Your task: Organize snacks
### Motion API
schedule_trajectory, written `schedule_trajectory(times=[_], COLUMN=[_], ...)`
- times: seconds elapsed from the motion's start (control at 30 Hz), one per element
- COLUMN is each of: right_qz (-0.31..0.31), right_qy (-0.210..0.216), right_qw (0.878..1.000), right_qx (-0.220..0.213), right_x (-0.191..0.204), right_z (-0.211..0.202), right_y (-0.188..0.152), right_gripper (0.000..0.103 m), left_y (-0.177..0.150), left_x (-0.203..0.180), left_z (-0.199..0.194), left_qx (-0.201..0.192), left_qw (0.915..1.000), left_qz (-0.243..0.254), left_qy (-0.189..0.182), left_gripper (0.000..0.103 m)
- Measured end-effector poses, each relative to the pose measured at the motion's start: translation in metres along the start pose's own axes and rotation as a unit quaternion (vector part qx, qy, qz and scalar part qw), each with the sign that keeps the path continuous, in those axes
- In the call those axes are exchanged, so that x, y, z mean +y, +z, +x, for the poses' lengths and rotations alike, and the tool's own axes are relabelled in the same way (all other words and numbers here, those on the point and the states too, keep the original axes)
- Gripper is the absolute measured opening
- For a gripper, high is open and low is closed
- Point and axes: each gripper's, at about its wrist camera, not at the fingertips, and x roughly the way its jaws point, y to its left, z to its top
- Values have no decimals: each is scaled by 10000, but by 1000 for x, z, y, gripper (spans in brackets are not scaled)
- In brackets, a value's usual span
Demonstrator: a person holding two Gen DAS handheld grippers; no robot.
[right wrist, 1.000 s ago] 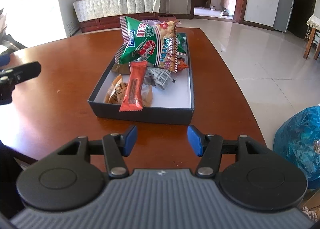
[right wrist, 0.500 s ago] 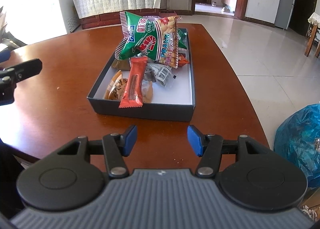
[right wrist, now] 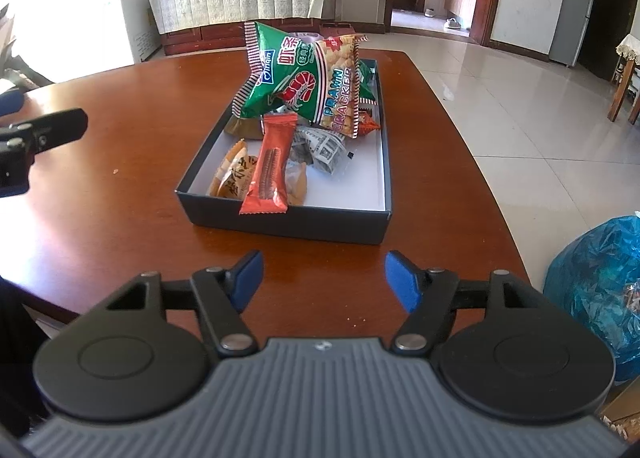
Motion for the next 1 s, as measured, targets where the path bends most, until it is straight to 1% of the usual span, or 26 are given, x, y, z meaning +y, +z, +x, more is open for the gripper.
schedule_trajectory(times=[0.5, 0.63, 0.87, 1.0], right_qz=[-28, -51, -58, -57], right_qy=[-11, -25, -30, -28], right_qw=[10000, 10000, 10000, 10000], right_qx=[10, 15, 12, 11], right_x=[1, 2, 3, 2], right_z=[0, 1, 1, 1], right_y=[0, -1, -1, -1], right_gripper=[70, 70, 70, 70], left_y=[-2, -3, -4, -3], left_x=[0, 1, 2, 0], left_z=[1, 2, 5, 5], left_qx=[5, -29, -54, -67], left_qw=[10000, 10000, 9998, 9999], left_qz=[4, -58, -172, -149], left_qy=[3, -32, 19, -38], left_gripper=[103, 103, 103, 103])
